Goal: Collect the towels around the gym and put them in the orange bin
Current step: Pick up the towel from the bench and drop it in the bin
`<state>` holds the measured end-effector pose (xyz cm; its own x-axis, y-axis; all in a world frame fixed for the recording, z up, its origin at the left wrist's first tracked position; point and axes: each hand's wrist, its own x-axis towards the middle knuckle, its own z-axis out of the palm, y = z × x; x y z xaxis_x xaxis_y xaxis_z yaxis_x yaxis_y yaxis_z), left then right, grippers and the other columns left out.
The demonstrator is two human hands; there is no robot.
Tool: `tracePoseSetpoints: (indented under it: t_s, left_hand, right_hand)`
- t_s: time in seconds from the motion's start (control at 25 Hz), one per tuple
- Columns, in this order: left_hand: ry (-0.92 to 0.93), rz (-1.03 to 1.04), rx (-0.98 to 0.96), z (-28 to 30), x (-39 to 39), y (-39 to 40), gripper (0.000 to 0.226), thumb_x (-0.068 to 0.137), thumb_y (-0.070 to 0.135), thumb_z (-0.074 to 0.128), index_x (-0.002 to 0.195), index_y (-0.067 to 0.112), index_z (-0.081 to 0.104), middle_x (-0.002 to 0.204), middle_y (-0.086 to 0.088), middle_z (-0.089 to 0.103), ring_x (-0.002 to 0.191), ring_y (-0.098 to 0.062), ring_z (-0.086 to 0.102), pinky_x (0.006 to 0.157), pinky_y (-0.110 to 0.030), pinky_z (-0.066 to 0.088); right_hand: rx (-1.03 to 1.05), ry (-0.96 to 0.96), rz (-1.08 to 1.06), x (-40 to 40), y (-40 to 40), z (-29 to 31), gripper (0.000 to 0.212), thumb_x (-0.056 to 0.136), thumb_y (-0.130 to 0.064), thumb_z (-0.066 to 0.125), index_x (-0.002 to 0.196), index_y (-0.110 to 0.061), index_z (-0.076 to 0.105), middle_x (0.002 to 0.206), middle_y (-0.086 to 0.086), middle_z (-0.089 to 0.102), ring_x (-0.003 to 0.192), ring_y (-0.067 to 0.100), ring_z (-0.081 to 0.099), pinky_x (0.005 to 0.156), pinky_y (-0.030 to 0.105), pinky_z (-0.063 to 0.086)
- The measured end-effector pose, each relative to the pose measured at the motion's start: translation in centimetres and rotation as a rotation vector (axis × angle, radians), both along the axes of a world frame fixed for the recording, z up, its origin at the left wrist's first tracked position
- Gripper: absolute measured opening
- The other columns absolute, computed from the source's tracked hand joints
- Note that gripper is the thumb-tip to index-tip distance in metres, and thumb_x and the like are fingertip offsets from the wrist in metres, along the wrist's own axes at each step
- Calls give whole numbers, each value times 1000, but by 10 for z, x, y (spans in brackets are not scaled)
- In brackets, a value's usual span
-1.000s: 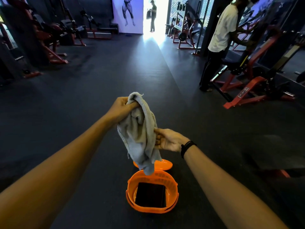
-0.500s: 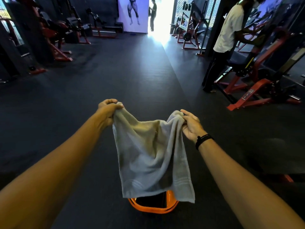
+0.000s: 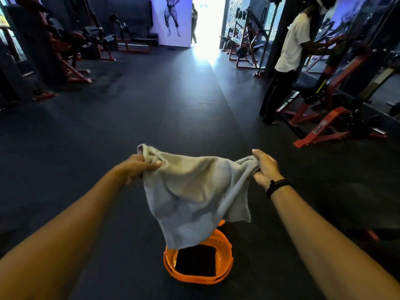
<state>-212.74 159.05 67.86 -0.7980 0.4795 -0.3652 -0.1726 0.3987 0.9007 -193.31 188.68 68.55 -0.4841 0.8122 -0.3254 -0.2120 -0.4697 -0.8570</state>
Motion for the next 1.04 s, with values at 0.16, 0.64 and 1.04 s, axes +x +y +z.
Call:
tracePoseSetpoints:
  t_s: [0.16, 0.64, 1.04]
  left_hand:
    - [43, 370, 156, 1, -4, -1, 13, 86, 21, 70, 84, 10, 63, 81, -9, 59, 60, -15, 58, 47, -18, 49]
    - [257, -11, -228, 2, -24, -29, 49, 71, 11, 83, 111, 12, 55, 113, -9, 51, 102, -24, 51, 75, -32, 45]
    - [742, -17, -716, -34, -46, -55, 13, 78, 23, 75, 87, 14, 77, 96, -15, 65, 91, -31, 61, 76, -38, 52]
  right_hand:
    - [144, -47, -210, 9, 10, 2, 15, 88, -4, 61, 80, -16, 61, 79, -1, 57, 78, 14, 57, 71, 25, 51]
    - [641, -562, -3, 40, 18, -21, 36, 73, 5, 72, 106, -8, 69, 111, 10, 66, 93, 17, 59, 87, 33, 52]
    - [838, -703, 200, 54, 18, -36, 20, 72, 3, 76, 73, -16, 70, 84, 6, 68, 93, 26, 65, 78, 37, 55]
